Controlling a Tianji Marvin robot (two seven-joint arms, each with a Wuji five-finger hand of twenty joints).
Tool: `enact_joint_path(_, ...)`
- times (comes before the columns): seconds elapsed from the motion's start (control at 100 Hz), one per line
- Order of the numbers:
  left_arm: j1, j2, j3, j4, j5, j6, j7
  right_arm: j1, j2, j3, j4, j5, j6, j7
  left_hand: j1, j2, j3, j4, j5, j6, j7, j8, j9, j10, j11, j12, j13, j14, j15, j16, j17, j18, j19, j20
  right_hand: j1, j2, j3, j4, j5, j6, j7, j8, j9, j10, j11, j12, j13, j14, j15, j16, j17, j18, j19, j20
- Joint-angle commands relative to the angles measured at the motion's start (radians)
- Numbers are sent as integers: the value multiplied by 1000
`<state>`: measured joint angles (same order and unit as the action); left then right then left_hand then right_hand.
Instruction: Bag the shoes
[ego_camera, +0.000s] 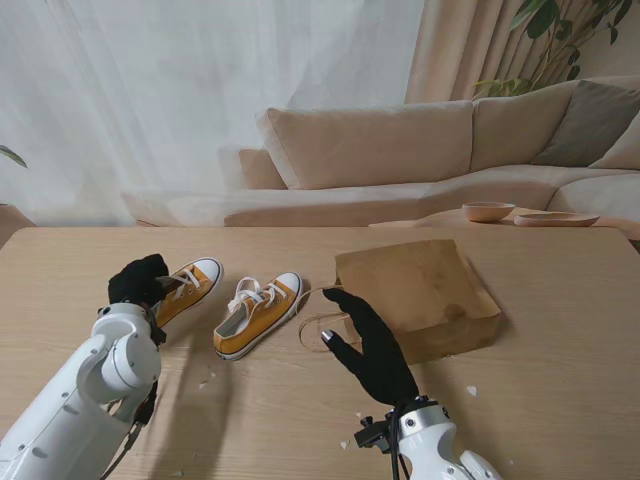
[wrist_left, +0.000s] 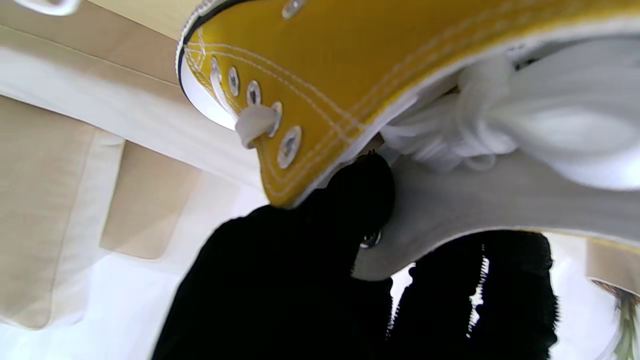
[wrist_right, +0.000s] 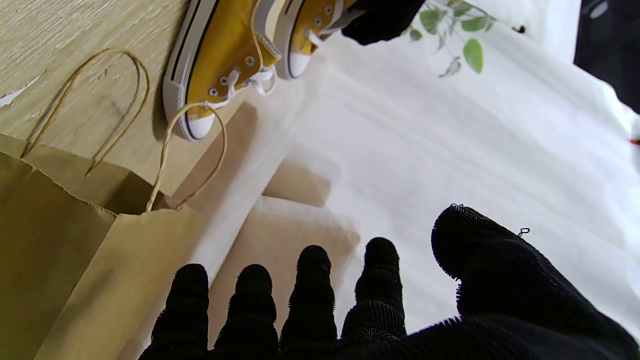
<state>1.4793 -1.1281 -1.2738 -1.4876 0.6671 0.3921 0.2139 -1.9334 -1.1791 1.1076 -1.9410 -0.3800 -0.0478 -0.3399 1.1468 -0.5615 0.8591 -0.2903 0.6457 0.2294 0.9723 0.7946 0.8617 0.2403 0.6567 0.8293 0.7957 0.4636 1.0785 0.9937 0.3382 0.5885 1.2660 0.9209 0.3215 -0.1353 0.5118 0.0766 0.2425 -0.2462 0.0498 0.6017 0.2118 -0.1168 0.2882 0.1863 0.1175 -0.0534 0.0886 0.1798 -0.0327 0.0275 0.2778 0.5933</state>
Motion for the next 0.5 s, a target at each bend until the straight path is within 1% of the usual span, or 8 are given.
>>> enact_joint_path(0.0, -42, -30, 24, 0, -8, 0, -6, -13, -9, 2, -11, 3, -2, 7, 110, 136, 179, 88, 185, -13, 262, 120, 161, -82, 370, 202, 71, 4, 64, 29, 10, 37, 77, 22, 9, 13, -24, -31, 5, 1, -2, 19, -16, -20, 17, 4, -8, -18, 8, -1, 5, -7, 8, -8)
enact_joint_path(0.21, -154, -60, 128, 95, -72, 22, 44, -22, -10, 9, -18, 5, -6, 1, 111, 136, 179, 86, 186, -8, 260, 123, 159, -78, 370, 208, 69, 4, 65, 32, 5, 39, 72, 28, 9, 12, -24, -32, 5, 1, -1, 19, -16, -19, 18, 5, -7, -18, 9, -1, 6, -6, 8, -8)
enact_joint_path(0.39, -228, -82, 191, 181, -109, 39, 81, -29, -11, 17, -23, 9, -5, -4, 113, 135, 178, 84, 186, -6, 258, 125, 159, -76, 370, 211, 66, 6, 63, 34, 2, 40, 69, 30, 9, 12, -24, -32, 6, 2, -1, 19, -16, -20, 18, 5, -7, -18, 9, -1, 6, -6, 8, -8)
enact_joint_path(0.49, -255, -93, 213, 215, -142, 42, 87, -32, -12, 20, -25, 10, -2, -6, 114, 137, 176, 83, 184, -4, 256, 125, 156, -74, 369, 212, 64, 7, 62, 36, -1, 40, 67, 31, 10, 11, -23, -32, 7, 2, -1, 18, -16, -19, 19, 5, -7, -19, 10, -1, 6, -6, 8, -8)
